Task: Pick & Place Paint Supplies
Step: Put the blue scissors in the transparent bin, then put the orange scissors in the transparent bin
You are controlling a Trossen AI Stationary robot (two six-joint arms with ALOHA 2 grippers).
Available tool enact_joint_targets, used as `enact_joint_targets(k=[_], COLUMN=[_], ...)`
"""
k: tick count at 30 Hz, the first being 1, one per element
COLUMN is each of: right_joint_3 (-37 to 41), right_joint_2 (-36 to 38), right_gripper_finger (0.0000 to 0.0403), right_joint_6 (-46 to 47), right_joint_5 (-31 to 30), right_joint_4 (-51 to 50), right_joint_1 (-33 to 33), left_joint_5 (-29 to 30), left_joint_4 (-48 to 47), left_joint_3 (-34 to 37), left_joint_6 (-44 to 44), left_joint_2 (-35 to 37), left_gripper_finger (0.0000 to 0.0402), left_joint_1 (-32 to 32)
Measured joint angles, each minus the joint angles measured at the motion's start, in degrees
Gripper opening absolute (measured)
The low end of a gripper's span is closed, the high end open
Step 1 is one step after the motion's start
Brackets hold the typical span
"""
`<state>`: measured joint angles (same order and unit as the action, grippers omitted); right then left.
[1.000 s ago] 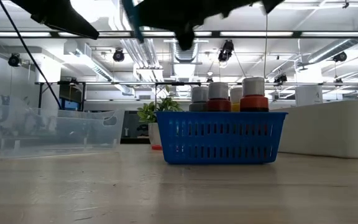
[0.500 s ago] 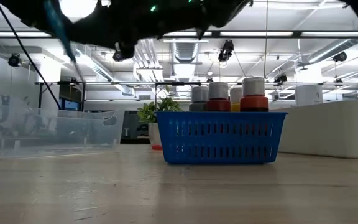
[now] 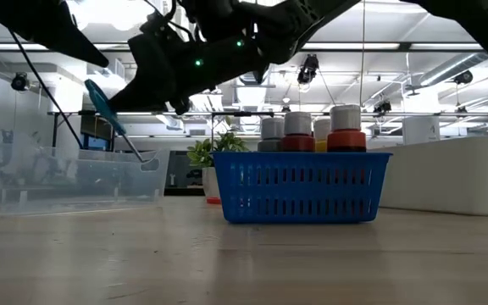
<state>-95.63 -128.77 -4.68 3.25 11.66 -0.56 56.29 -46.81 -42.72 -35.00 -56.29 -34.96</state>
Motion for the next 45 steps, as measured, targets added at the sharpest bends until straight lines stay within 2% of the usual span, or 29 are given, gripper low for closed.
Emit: enact_joint_targets(k=[15, 18, 26, 31, 35, 38, 42, 45], right_joint_3=[0.1, 0.1, -0.9, -3.1, -5.1, -5.4, -5.4, -5.2], right_joint_2=[0.0, 0.0, 1.1, 7.4, 13.4, 17.9, 22.9, 23.6], right_gripper_finger=[0.0014, 0.0045, 0.0164, 0.0185, 0.0186, 0.0187, 0.0187, 0.0187], right_joint_6=[2.4, 4.4, 5.3, 8.9, 9.8, 12.2, 21.5, 29.4], right_joint_5=[-2.7, -0.5, -0.3, -1.2, -7.1, -10.7, -12.2, -11.9], right_joint_4=[-4.7, -5.8, -8.7, -22.6, -39.7, -48.8, -54.8, -57.2], right_joint_1=[0.7, 1.5, 2.0, 2.1, 2.0, 2.8, 6.3, 8.8], left_joint_5=[-0.2, -0.2, -0.2, -0.3, -0.3, -0.4, -0.4, -0.4], left_joint_4=[0.3, 0.5, 0.7, 0.6, 0.5, 0.8, 1.2, 1.5], left_joint_3=[0.0, 0.0, 0.0, 0.0, 0.1, 0.1, 0.1, 0.1], left_joint_6=[0.0, 0.0, 0.0, 0.0, 0.3, 0.3, 0.5, 0.4], left_joint_2=[0.0, 0.0, 0.0, -0.1, -0.1, -0.1, -0.1, -0.1], left_gripper_finger=[0.0152, 0.0152, 0.0152, 0.0152, 0.0152, 0.0152, 0.0152, 0.0152], left_joint_1=[0.0, 0.0, 0.0, 0.0, 0.0, 0.0, 0.0, 0.0])
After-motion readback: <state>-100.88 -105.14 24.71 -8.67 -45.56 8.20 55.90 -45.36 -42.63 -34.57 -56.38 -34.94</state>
